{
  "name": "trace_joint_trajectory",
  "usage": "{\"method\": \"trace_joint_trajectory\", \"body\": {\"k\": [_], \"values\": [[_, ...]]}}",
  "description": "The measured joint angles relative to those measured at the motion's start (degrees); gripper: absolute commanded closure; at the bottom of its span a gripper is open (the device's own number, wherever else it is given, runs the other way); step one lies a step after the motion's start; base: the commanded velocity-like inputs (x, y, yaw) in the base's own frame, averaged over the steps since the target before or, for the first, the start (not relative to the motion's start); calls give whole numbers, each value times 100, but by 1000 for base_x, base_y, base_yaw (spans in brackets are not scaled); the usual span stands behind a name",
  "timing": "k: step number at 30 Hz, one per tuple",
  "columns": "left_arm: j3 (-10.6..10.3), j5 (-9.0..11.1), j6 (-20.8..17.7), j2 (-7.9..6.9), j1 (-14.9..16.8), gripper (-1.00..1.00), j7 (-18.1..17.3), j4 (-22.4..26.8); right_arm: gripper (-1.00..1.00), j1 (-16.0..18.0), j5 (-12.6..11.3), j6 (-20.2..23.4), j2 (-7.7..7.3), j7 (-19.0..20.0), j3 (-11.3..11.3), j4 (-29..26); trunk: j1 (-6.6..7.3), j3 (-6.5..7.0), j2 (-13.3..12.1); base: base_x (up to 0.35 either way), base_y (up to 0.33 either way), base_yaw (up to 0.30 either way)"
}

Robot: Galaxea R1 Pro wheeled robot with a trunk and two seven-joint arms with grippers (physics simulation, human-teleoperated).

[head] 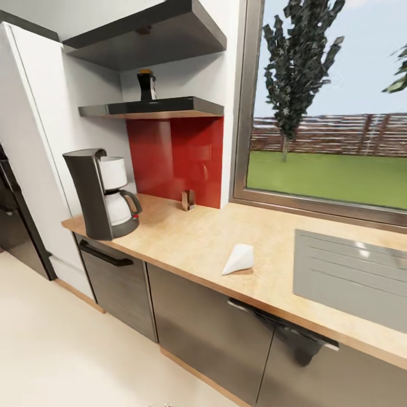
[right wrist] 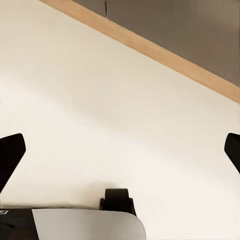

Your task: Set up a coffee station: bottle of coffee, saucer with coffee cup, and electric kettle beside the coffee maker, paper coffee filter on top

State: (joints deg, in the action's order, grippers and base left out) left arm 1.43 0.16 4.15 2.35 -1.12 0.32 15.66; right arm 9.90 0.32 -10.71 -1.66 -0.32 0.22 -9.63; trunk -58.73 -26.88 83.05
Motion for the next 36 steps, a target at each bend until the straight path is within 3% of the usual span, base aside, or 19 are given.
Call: {"method": "trace_joint_trajectory", "body": {"k": [6,19,36], "values": [[-4,0,0,3,0,-100,1,0,-100,0,6,0,0,1,1,0,0,0,0,-12,-47,234],[-14,0,6,9,0,-100,0,1,-100,0,28,-1,1,4,10,0,0,0,0,-63,-230,102],[-2,0,1,5,0,-100,0,3,-100,0,32,0,9,0,33,0,0,0,0,-4,-18,266]]}}
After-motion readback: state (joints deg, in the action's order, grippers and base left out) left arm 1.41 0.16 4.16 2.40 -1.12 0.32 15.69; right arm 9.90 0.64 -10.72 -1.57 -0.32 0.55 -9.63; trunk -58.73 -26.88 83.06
